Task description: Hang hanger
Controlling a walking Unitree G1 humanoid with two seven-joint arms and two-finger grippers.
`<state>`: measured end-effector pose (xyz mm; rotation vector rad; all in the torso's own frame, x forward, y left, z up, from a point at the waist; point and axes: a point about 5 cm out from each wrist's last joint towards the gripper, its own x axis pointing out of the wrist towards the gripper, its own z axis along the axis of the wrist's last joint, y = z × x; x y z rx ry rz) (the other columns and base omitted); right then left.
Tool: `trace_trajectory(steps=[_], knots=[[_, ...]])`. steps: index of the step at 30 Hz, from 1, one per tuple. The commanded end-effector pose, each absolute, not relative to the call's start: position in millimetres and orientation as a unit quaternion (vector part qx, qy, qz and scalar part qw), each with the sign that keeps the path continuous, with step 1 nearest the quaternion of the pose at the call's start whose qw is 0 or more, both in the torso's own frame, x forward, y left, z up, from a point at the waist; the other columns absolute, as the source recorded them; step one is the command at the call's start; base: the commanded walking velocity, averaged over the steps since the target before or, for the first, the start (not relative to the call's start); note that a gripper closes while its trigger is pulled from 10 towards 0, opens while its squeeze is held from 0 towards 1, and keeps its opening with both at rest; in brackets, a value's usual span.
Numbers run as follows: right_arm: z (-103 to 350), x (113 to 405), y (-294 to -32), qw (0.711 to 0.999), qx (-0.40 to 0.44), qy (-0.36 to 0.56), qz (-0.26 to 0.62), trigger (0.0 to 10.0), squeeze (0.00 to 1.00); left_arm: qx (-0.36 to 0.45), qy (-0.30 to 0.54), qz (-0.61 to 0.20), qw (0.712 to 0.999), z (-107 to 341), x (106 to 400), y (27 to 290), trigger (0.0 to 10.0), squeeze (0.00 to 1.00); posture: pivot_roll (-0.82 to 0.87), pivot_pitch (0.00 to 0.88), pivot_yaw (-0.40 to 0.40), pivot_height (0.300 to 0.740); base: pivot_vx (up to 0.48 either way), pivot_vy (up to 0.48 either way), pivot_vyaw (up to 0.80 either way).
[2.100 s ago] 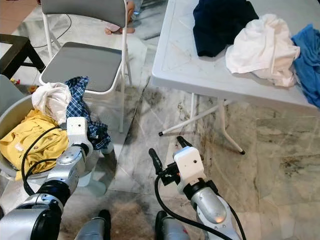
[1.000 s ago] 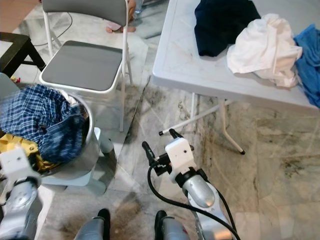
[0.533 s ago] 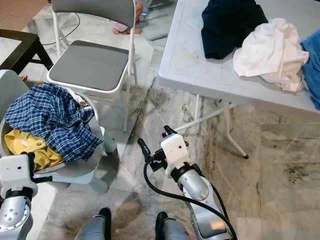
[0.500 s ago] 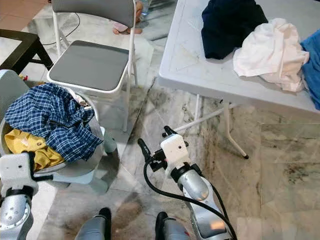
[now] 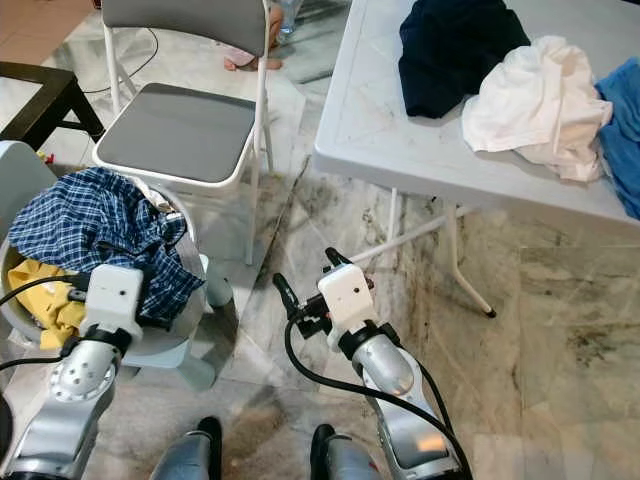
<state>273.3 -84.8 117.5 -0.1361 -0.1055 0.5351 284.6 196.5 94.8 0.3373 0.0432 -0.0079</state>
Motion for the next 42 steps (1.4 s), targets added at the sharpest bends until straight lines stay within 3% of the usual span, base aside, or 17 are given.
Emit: trace_trajectory(steps=[1, 15, 24, 25, 26, 27, 28, 30, 31, 32, 33, 42], knots=[[112, 269, -87, 0.962, -0.070, -0.044, 0.261, 10.0, 0.00, 0.183, 0.036, -0.005, 0.982, 82, 282, 194, 10.0, 1.00, 0.15, 0.259, -0.086, 0.740, 0.000, 0.000, 0.00], [112, 267, -88, 0.962, -0.077, -0.043, 0.258, 10.0, 0.00, 0.200, 0.084, -0.050, 0.975, 51, 300, 164, 10.0, 1.00, 0.13, 0.255, -0.087, 0.740, 0.000, 0.000, 0.00], [110, 267, -90, 0.963, -0.080, -0.039, 0.255, 10.0, 0.00, 0.236, 0.152, -0.018, 0.960, 27, 292, 186, 10.0, 1.00, 0.12, 0.258, -0.085, 0.740, 0.000, 0.000, 0.00], [110, 267, -89, 0.963, -0.080, -0.038, 0.255, 10.0, 0.00, 0.238, 0.165, -0.013, 0.957, 22, 289, 191, 4.8, 1.00, 0.12, 0.258, -0.086, 0.740, 0.000, 0.000, 0.00], [110, 266, -89, 0.963, -0.080, -0.038, 0.255, 10.0, 0.00, 0.237, 0.168, -0.013, 0.957, 20, 287, 192, 4.8, 1.00, 0.13, 0.259, -0.087, 0.740, 0.000, 0.000, 0.00], [109, 266, -89, 0.963, -0.080, -0.037, 0.255, 10.0, 0.00, 0.237, 0.169, -0.013, 0.957, 19, 286, 193, 1.7, 1.00, 0.13, 0.259, -0.087, 0.740, 0.000, 0.000, 0.00], [109, 266, -88, 0.963, -0.080, -0.037, 0.256, 10.0, 0.00, 0.235, 0.172, -0.011, 0.957, 17, 285, 196, 0.0, 1.00, 0.13, 0.260, -0.089, 0.740, 0.000, 0.000, 0.00], [109, 266, -88, 0.962, -0.080, -0.036, 0.258, 10.0, 0.00, 0.232, 0.173, -0.004, 0.957, 17, 285, 199, 0.0, 1.00, 0.13, 0.260, -0.091, 0.740, 0.000, 0.000, 0.00], [109, 267, -87, 0.962, -0.080, -0.036, 0.259, 10.0, 0.00, 0.227, 0.172, 0.007, 0.959, 17, 285, 203, 0.0, 0.85, 0.13, 0.260, -0.092, 0.740, 0.000, 0.000, 0.00], [109, 267, -88, 0.962, -0.080, -0.036, 0.259, 10.0, 0.00, 0.226, 0.171, 0.010, 0.959, 18, 285, 204, 0.0, 0.85, 0.13, 0.261, -0.093, 0.740, 0.000, 0.000, 0.00], [109, 267, -88, 0.962, -0.081, -0.036, 0.260, 10.0, 0.00, 0.228, 0.167, 0.022, 0.959, 19, 285, 208, 0.0, 0.00, 0.13, 0.263, -0.093, 0.740, 0.000, 0.000, 0.00], [108, 267, -90, 0.961, -0.084, -0.033, 0.260, 10.0, 0.00, 0.249, 0.086, 0.087, 0.961, 37, 268, 234, 0.0, 0.00, 0.15, 0.267, -0.097, 0.740, 0.000, 0.000, 0.00]])
